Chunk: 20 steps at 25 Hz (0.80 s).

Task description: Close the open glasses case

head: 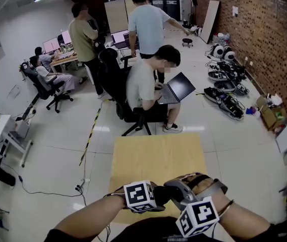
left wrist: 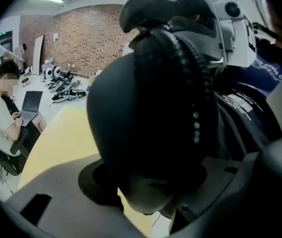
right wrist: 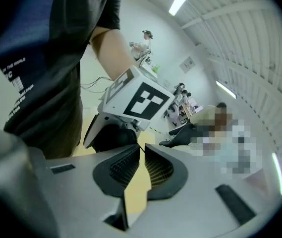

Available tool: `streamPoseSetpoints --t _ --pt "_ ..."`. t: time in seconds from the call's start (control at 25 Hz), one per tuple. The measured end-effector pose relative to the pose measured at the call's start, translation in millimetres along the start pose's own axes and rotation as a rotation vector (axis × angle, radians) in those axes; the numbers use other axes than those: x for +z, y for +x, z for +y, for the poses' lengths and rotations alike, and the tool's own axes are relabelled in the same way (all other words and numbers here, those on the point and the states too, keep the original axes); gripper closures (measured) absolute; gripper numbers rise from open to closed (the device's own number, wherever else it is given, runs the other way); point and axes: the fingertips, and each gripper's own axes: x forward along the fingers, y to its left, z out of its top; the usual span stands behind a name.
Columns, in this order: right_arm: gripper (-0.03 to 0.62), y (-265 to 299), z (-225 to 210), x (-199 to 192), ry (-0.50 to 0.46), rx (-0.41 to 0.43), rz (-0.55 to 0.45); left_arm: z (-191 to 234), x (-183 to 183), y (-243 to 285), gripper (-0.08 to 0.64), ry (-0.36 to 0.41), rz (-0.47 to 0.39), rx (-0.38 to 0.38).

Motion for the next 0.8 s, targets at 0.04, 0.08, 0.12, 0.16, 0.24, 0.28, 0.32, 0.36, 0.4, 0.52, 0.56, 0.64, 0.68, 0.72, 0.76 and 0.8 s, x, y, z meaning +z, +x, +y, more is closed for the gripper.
streamPoseSetpoints --t 0.04,0.08,0.12,0.16,0.24,0.28,0.32,0.36,0.4,0.52,0.56,0.64,0.68,0.72,0.76,0.8 --pt "0.571 -2 -6 1 0.075 -0.003 -0.044 1 4 -4 0.299 -0.006 -0.041 0.002" --pt "0.561 -6 -14 3 0.168 -0.004 -0.102 2 10 -9 0.299 -0.016 -0.098 -0.002" --pt "0.541 -11 -24 4 0.266 -0.007 -0.168 3 17 -16 0.299 -0.030 -0.170 -0.009" --pt "0.503 -16 -34 4 0.359 -0.013 -0.235 4 25 -26 0.299 -0.047 -0.254 -0.017" --pt "0.451 -28 -53 -2 0.538 -0.041 -0.377 7 41 -53 0.299 -0.083 -0.454 -0.027" --pt "0.451 -34 -61 -7 0.641 -0.053 -0.449 8 50 -69 0.299 -0.099 -0.566 -0.031" --pt "0.451 -39 -66 -15 0.752 -0.059 -0.516 9 57 -87 0.299 -0.114 -0.681 -0.037" --pt "0.451 -43 -70 -24 0.859 -0.059 -0.576 11 63 -106 0.299 -0.130 -0.799 -0.042" --pt "0.452 -46 -72 -33 0.948 -0.055 -0.629 13 68 -127 0.299 -0.146 -0.921 -0.045" --pt "0.453 -45 -71 -59 1.101 -0.065 -0.712 25 64 -196 0.299 -0.217 -1.329 -0.050" --pt "0.453 -42 -69 -68 1.124 -0.074 -0.709 30 57 -218 0.299 -0.248 -1.462 -0.053" --pt "0.459 -37 -65 -81 1.150 -0.092 -0.691 39 40 -251 0.299 -0.300 -1.661 -0.045" --pt "0.482 -35 -63 -85 1.159 -0.103 -0.688 43 31 -260 0.299 -0.320 -1.719 -0.034" --pt "0.510 -35 -63 -89 1.170 -0.116 -0.690 45 23 -265 0.299 -0.337 -1.759 -0.023" --pt "0.543 -34 -63 -93 1.183 -0.131 -0.695 48 17 -267 0.299 -0.354 -1.788 -0.012" --pt "0.582 -34 -64 -97 1.200 -0.145 -0.700 50 12 -268 0.299 -0.373 -1.808 -0.005"
